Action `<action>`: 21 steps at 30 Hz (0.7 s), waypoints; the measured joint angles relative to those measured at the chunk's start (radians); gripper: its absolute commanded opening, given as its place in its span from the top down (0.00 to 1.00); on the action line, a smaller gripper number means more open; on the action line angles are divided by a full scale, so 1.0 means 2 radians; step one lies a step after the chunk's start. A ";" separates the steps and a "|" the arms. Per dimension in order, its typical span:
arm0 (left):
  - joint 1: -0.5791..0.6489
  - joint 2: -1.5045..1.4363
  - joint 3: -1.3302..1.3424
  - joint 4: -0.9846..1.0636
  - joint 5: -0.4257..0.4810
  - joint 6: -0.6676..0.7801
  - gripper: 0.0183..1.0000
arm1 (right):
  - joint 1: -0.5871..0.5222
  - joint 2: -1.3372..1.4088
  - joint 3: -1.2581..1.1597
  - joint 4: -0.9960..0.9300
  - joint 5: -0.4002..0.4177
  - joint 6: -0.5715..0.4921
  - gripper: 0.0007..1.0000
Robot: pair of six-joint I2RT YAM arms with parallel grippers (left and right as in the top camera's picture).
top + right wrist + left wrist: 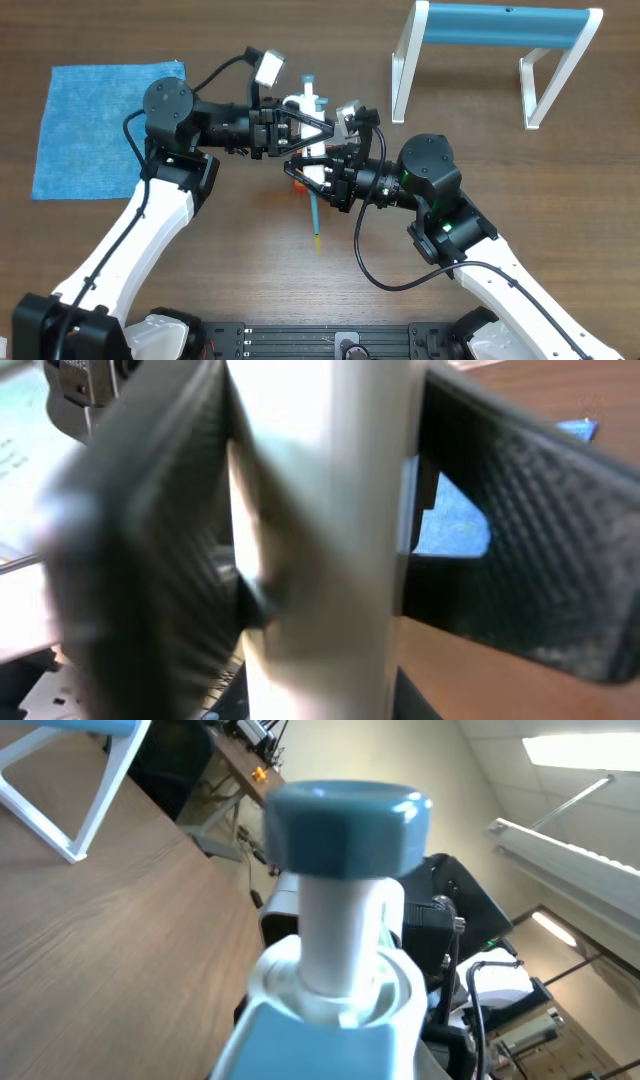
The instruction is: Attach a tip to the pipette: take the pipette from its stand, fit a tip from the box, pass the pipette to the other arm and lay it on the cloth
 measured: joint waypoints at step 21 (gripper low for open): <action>0.383 0.122 0.314 -1.039 -0.520 0.428 0.99 | -0.160 0.001 0.002 -0.180 -0.028 -0.129 0.03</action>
